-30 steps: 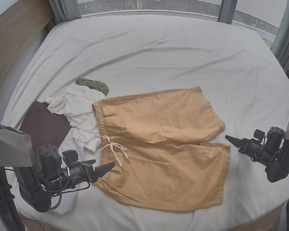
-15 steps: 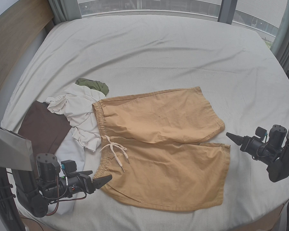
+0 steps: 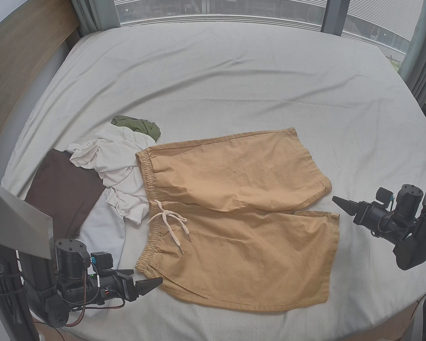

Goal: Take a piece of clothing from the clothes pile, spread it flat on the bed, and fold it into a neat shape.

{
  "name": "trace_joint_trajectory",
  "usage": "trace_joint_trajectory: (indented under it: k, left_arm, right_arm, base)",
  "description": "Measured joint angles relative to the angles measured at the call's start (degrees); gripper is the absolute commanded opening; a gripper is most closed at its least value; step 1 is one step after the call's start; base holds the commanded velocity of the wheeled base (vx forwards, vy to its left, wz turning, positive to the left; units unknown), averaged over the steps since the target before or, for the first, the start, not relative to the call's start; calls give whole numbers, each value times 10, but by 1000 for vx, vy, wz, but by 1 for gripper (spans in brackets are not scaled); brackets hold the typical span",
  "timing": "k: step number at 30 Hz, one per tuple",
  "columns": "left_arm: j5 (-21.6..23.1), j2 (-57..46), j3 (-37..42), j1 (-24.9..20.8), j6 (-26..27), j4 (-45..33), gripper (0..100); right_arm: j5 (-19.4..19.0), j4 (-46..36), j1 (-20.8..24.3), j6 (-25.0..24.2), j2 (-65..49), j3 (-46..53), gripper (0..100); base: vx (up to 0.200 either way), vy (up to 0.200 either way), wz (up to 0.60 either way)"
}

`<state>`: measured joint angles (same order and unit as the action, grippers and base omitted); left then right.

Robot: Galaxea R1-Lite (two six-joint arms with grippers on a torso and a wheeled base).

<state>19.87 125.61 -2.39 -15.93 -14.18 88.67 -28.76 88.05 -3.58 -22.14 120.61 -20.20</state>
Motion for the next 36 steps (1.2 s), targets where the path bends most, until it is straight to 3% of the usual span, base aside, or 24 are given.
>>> trace_joint_trajectory:
  k: [12,13,36]
  left_arm:
    - [0,25,-36,13,0,0,100]
    - [0,26,-39,15,1,1,0]
    - [1,30,-57,25,2,0,0]
  right_arm:
    - [1,0,1,1,0,3,100]
    - [1,0,1,1,0,3,100]
    - [0,-3,18,90,1,81,100]
  base:
    - [0,0,0]
    - [0,0,0]
    - [0,0,0]
